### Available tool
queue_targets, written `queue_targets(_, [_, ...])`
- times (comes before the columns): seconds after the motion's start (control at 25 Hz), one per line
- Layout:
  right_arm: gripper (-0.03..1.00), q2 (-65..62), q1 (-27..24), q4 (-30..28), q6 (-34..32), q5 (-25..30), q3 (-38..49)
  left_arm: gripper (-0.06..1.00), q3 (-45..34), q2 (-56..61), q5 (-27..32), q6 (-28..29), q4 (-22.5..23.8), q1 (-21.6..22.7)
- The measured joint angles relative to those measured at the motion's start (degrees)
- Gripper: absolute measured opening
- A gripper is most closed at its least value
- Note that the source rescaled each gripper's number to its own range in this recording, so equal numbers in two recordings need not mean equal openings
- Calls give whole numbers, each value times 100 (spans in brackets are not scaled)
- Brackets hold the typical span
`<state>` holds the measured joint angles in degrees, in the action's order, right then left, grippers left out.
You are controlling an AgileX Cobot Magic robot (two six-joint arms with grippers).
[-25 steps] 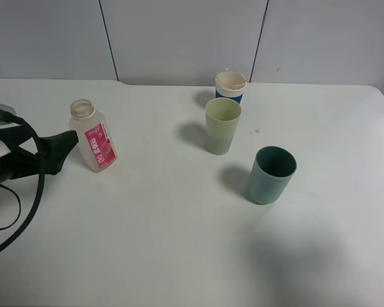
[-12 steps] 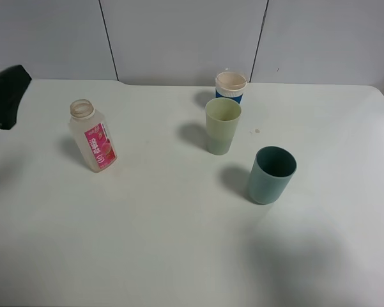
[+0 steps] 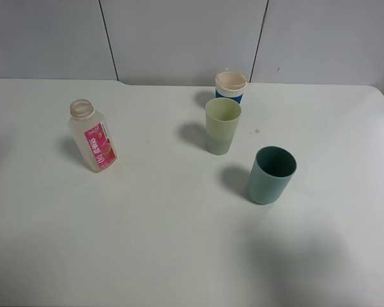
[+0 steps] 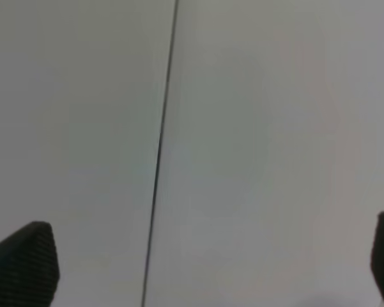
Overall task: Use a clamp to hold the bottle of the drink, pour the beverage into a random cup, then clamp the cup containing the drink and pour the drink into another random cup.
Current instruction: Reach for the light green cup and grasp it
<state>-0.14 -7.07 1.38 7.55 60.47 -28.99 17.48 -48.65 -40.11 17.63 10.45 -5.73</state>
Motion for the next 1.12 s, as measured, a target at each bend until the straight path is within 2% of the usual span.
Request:
queue_targets(0.08, [92, 0, 0, 0, 0, 0, 0, 99, 476, 51, 882, -14, 128, 0])
queue_targets(0.28, [92, 0, 0, 0, 0, 0, 0, 99, 1630, 284, 4269, -68, 348, 0])
queue_targets(0.4, [92, 0, 0, 0, 0, 0, 0, 100, 1930, 576, 5528, -346, 383, 0])
queue_targets(0.52, [92, 0, 0, 0, 0, 0, 0, 100, 2001, 1095, 6335, -629, 383, 0])
queue_targets(0.76, [92, 0, 0, 0, 0, 0, 0, 100, 2008, 2423, 7627, -790, 208, 0])
queue_targets(1.0, [92, 0, 0, 0, 0, 0, 0, 100, 2012, 3534, 8651, -936, -215, 0])
queue_targets(1.12, [92, 0, 0, 0, 0, 0, 0, 100, 1976, 3966, 8945, -943, -331, 0])
